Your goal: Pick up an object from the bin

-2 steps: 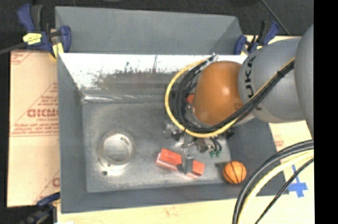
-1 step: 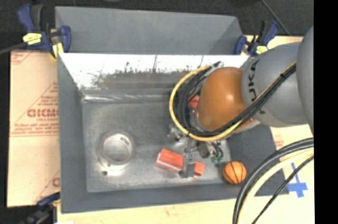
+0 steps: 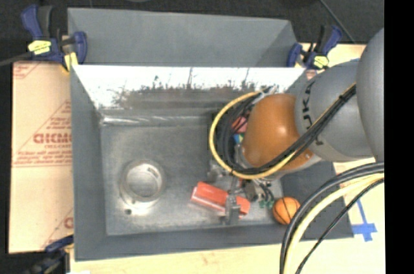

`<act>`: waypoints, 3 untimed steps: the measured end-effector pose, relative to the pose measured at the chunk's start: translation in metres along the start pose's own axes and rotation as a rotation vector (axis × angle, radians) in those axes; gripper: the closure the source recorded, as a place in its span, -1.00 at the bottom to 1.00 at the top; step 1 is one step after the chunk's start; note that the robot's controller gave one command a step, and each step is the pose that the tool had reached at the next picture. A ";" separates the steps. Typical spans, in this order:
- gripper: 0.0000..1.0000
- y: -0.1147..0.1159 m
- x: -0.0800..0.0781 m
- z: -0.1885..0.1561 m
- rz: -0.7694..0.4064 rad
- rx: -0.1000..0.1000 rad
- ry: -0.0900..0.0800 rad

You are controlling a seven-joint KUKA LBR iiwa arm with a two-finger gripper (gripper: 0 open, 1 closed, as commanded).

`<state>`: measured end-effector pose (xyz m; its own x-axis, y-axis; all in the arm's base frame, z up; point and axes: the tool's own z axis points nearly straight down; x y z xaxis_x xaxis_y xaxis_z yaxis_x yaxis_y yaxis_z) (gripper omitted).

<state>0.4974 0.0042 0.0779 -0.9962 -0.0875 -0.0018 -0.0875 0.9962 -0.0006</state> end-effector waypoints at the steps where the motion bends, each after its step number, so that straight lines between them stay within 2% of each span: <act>1: 1.00 -0.012 0.012 -0.004 0.003 0.000 0.002; 2: 1.00 -0.012 0.012 -0.004 0.002 0.000 0.002; 3: 1.00 -0.015 -0.015 -0.116 -0.036 0.000 0.000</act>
Offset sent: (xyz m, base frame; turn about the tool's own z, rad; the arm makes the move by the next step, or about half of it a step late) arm 0.0000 0.0000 0.0000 0.0000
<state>0.5132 -0.0092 0.1935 -0.9923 -0.1236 -0.0016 -0.1236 0.9923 -0.0010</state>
